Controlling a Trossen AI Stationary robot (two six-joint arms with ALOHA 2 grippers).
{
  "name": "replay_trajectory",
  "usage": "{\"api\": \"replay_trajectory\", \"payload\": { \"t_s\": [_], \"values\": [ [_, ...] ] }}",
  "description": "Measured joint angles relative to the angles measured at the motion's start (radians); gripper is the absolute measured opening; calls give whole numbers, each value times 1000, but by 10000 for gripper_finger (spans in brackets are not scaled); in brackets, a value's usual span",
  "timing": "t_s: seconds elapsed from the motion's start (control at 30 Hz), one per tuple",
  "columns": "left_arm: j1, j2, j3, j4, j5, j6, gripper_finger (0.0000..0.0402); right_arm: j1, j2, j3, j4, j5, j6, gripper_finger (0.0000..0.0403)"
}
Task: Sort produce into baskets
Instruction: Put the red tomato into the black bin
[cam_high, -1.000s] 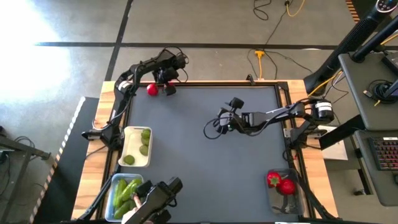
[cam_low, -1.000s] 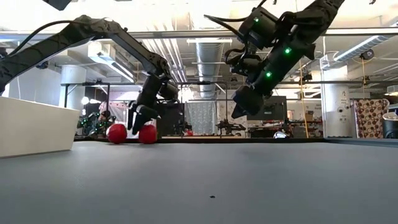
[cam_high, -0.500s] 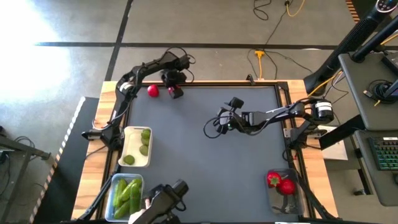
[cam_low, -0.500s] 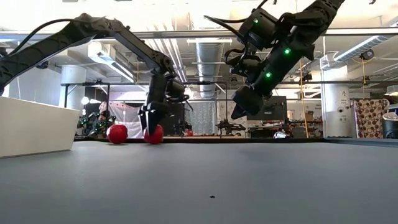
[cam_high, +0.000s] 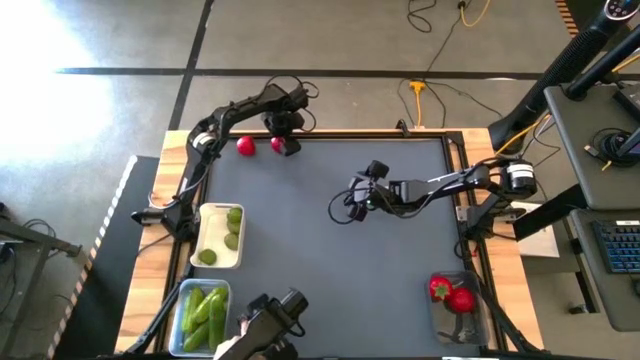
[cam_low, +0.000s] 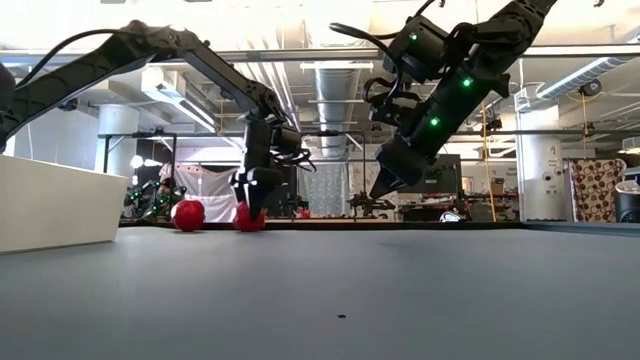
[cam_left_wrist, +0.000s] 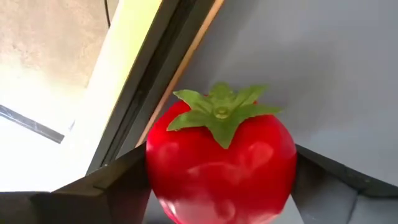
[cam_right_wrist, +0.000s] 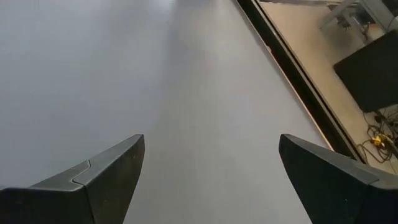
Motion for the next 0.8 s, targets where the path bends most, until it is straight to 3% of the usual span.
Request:
{"api": "replay_trajectory", "payload": {
  "t_s": [0.1, 0.63, 0.8],
  "values": [
    [-14, 0, 0, 1, 0, -9, 276, 0, 0, -4, -1, 0, 5, 363],
    [-246, 0, 2, 25, 12, -15, 281, 3, 0, -22, -3, -62, 35, 363],
    [-325, 0, -1, 53, 42, -17, 283, 10, -2, -22, -90, -145, 71, 363]
  ]
}}
